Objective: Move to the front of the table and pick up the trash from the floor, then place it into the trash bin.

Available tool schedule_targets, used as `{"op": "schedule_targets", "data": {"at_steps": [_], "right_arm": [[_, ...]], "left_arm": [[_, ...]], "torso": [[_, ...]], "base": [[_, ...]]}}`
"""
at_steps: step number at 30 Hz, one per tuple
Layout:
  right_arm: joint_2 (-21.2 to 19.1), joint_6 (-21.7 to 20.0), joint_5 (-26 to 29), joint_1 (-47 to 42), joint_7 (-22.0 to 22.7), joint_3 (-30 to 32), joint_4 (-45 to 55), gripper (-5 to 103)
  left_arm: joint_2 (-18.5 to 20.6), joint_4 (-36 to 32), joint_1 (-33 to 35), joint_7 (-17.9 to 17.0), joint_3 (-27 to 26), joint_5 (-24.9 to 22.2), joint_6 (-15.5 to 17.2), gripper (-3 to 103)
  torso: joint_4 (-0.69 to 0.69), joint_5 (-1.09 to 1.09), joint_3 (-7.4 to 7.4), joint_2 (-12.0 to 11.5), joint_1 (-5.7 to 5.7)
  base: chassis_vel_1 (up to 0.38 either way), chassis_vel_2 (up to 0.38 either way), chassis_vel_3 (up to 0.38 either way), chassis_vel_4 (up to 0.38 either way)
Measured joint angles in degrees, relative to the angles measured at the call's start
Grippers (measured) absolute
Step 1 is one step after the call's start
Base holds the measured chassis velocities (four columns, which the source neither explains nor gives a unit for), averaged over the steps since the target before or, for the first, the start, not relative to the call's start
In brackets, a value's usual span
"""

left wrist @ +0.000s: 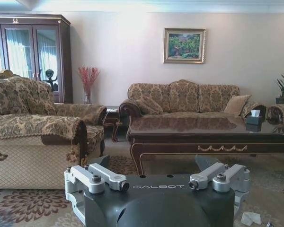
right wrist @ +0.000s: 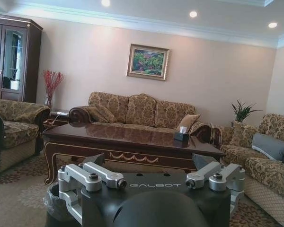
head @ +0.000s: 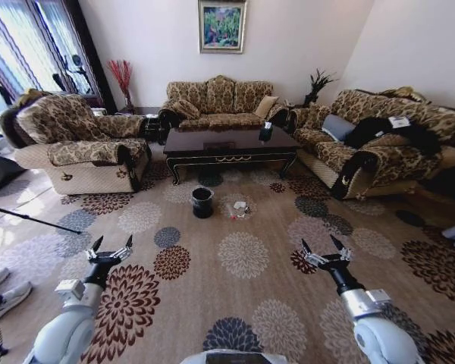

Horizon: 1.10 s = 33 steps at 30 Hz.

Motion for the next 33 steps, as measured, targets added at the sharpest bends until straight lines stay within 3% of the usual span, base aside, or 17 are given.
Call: {"op": "schedule_targets", "data": {"at_steps": [6,33], "right_arm": [[-0.21,-0.04,0.14,-0.02,0.03,0.02,0.24,100],[2.3,0.07,-0.87,-0.72,0.11,-0.99,0.77,100]], "left_arm": [[0.09,-0.17,-0.32,-0.09,0.0,0.05,0.24,100],[-1.14,1.52,-0.34,0.07,1.05,2.15,0.11,100]], "torso": [[0.0,0.0,-0.42,-0.8,-0.38],[0.0,-0.01,-5.46,-9.86,-4.4]], "base": [[0.0,0.0,0.0,0.0],[0.0,0.0,0.0,0.0]]}}
